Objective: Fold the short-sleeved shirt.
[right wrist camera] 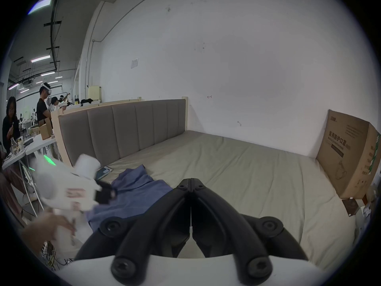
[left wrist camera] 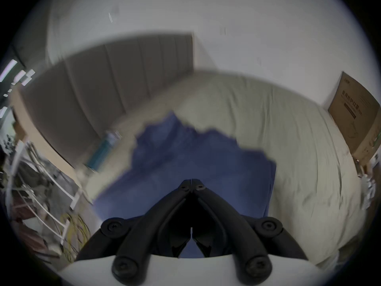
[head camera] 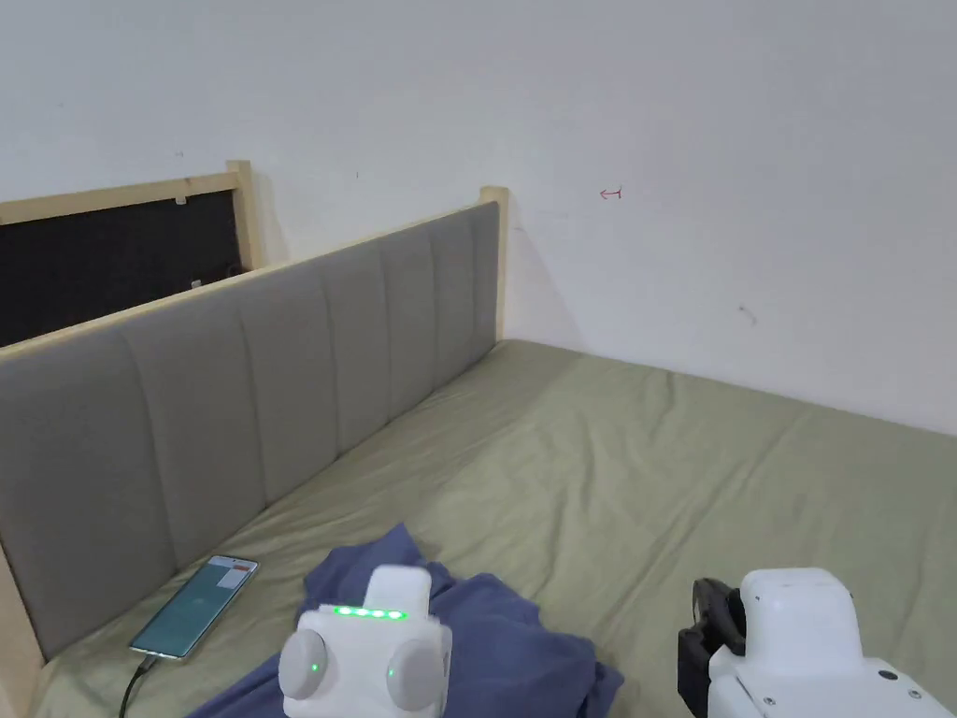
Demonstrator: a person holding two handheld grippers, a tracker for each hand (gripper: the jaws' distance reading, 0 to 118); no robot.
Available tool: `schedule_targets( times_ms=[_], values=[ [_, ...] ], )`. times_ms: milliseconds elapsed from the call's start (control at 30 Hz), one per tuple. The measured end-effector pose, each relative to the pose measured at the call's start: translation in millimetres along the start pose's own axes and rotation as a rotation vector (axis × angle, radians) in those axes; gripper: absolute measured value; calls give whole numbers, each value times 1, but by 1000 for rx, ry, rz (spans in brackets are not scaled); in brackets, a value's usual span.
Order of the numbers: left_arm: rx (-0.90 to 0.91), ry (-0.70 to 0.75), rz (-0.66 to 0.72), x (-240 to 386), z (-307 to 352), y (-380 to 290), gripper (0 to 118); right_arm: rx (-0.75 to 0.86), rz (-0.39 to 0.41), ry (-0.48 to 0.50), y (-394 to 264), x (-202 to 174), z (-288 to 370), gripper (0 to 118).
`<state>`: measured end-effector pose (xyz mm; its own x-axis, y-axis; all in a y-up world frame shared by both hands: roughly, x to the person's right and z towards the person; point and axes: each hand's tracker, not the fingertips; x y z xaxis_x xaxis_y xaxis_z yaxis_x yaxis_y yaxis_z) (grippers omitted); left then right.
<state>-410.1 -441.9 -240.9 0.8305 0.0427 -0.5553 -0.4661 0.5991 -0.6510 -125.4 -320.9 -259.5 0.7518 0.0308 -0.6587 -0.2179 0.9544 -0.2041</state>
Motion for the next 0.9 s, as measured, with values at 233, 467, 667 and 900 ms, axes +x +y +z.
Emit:
schedule_targets(
  times_ms=[233,467,667,900],
  values=[
    [-57,-12,88,5,-41,-9,99,-66,-1,-46,-10,20,-8,0],
    [-205,21,104,-3,-94,-7,107,-143,-44,-66,-22,33,-16,0],
    [-205,36,39,3,-91,-3,81,-198,-108,-61,-31,42,-22,0],
    [-197,42,3,-3,-74,-3,9,-252,-143,-86,-34,49,-23,0]
  ],
)
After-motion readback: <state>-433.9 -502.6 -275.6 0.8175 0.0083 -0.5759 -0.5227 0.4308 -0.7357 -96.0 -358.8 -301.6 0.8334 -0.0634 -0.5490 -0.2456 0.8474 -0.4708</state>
